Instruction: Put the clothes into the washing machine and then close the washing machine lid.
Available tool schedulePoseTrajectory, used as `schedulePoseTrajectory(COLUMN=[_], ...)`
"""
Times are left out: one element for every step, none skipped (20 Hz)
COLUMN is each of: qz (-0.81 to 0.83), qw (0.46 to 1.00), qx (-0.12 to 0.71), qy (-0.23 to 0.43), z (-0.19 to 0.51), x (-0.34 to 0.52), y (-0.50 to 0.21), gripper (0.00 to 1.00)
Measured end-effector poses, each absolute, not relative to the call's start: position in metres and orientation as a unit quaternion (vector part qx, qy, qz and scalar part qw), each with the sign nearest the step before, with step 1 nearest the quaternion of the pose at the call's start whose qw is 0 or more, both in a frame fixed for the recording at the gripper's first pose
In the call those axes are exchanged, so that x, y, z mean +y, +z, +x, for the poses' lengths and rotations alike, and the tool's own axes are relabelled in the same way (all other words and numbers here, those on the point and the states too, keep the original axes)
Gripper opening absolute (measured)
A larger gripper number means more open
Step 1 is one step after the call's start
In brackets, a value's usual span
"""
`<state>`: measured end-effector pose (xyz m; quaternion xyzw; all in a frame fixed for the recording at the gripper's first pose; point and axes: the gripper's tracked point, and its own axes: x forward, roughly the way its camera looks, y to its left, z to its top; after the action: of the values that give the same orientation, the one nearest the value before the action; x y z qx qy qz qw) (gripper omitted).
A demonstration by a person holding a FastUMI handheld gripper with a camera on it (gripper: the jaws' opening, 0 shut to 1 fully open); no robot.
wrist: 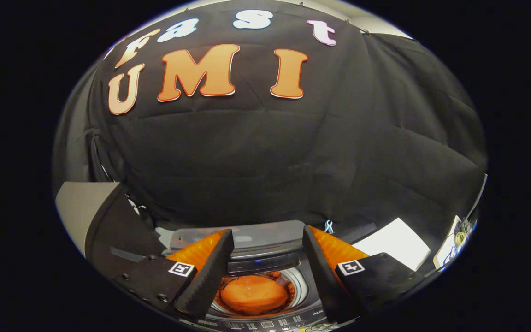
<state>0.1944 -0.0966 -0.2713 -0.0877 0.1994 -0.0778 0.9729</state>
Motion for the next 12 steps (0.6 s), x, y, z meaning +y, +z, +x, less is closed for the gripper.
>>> schedulePoseTrajectory(qz=[-0.077, -0.065, -0.055, -0.048, -0.041, -0.038, -0.035, -0.031, -0.026, -0.021, -0.018, -0.017], qw=[0.971, 0.971, 0.972, 0.972, 0.972, 0.972, 0.973, 0.974, 0.976, 0.978, 0.98, 0.982], qx=[0.211, 0.216, 0.214, 0.213, 0.213, 0.21, 0.205, 0.198, 0.188, 0.178, 0.167, 0.158], qy=[-0.078, -0.081, -0.085, -0.09, -0.094, -0.097, -0.099, -0.101, -0.103, -0.103, -0.103, -0.104], z=[0.189, 0.185, 0.18, 0.175, 0.169, 0.164, 0.161, 0.156, 0.152, 0.146, 0.142, 0.138], x=[-0.097, -0.098, -0.098, -0.099, -0.1, -0.101, -0.102, -0.102, -0.102, -0.103, -0.102, -0.103], y=[-0.28, -0.288, -0.29, -0.291, -0.291, -0.29, -0.285, -0.276, -0.265, -0.255, -0.242, -0.23], gripper=[0.97, 0.97, 0.98, 0.97, 0.97, 0.97, 0.97, 0.97, 0.97, 0.97, 0.97, 0.97])
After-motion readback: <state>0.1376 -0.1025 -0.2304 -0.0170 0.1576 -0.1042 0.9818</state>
